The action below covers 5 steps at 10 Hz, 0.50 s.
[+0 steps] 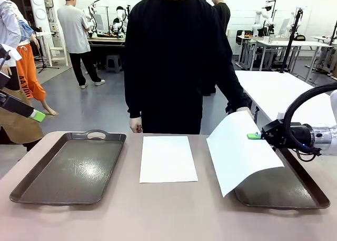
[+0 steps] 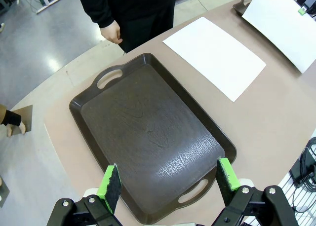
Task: Sort the A4 documents.
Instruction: Place the A4 Paper in the designated Handle tray.
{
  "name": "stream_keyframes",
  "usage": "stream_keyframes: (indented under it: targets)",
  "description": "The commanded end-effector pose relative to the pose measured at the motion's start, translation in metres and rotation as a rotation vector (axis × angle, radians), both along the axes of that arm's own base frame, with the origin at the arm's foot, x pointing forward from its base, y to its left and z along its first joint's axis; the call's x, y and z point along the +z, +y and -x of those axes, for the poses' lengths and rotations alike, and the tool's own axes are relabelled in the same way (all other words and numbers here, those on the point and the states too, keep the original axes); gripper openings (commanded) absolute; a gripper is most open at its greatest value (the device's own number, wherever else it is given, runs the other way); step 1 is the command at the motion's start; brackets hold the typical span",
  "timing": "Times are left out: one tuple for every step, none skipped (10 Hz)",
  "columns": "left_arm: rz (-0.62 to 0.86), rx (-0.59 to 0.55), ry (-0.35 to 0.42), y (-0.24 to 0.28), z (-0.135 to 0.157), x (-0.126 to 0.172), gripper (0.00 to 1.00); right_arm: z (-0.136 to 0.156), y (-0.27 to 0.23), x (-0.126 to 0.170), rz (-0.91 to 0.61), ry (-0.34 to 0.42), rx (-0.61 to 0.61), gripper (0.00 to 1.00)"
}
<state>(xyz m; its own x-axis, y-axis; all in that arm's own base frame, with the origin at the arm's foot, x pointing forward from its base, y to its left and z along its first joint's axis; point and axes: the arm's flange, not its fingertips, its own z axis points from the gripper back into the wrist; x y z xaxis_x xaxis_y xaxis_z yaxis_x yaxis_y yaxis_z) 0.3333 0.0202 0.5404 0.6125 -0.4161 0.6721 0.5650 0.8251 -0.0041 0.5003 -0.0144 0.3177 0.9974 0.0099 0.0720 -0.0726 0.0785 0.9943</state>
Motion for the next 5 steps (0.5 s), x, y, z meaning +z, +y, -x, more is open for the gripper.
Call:
stream_keyframes:
  targets:
    - [0.001,-0.002,-0.003,0.002,-0.001,-0.001,1.00,0.005,-0.001,-0.010,0.090,-0.026,-0.015,0.01]
    - [0.001,-0.002,-0.003,0.002,-0.001,-0.001,1.00,0.001,-0.008,-0.013,0.159,-0.022,-0.030,0.01]
    - [0.001,-0.002,-0.003,0.002,-0.001,-0.001,1.00,-0.002,-0.019,-0.012,0.224,-0.027,-0.036,0.01]
    - [0.001,-0.002,-0.003,0.002,-0.001,-0.001,1.00,-0.005,-0.028,-0.010,0.283,-0.028,-0.036,0.01]
    - [0.001,-0.002,-0.003,0.002,-0.001,-0.001,1.00,-0.007,-0.037,-0.009,0.334,-0.023,-0.045,0.01]
